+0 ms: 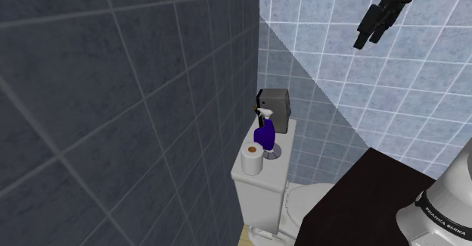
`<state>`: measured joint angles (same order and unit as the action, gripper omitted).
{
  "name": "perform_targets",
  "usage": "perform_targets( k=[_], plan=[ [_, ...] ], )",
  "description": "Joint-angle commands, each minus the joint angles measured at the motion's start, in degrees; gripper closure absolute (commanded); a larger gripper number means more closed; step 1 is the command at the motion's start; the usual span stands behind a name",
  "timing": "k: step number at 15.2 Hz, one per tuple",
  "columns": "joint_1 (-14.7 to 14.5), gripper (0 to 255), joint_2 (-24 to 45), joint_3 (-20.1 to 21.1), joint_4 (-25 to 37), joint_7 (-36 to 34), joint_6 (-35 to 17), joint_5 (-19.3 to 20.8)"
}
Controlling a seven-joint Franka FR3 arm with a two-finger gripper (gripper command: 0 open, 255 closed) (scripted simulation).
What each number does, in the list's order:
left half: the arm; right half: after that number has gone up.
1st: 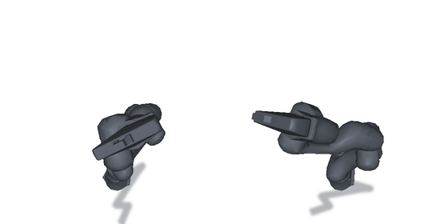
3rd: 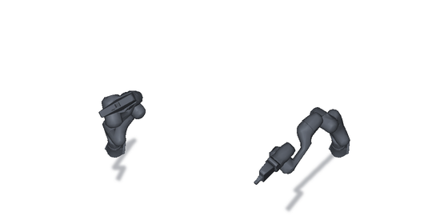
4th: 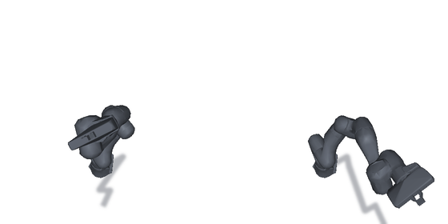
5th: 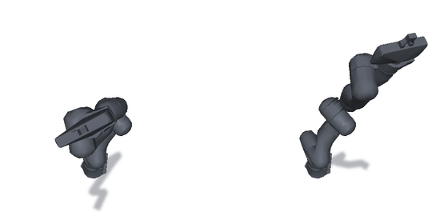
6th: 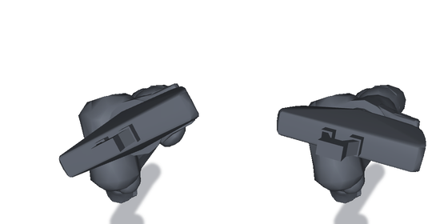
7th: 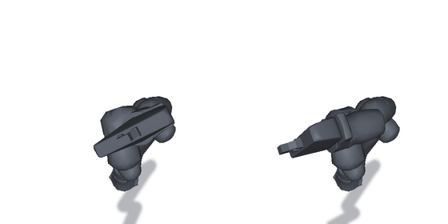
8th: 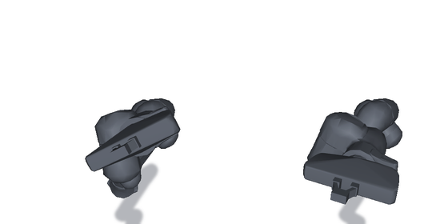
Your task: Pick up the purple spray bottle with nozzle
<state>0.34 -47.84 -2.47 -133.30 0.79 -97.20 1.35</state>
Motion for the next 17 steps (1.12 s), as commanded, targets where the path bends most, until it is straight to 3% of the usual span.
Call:
perform_targets(
  k=[1, 9, 17],
  plan=[
    [0.0, 0, 0.0, 0.0, 0.0, 0.0, 0.0, 0.0],
    [-2.41, 0, 12.66, -1.95, -2.72, 4.74, -13.41, -0.94],
    [-5.08, 0, 28.39, -3.51, -0.73, 10.29, -25.02, -3.29]
  ],
)
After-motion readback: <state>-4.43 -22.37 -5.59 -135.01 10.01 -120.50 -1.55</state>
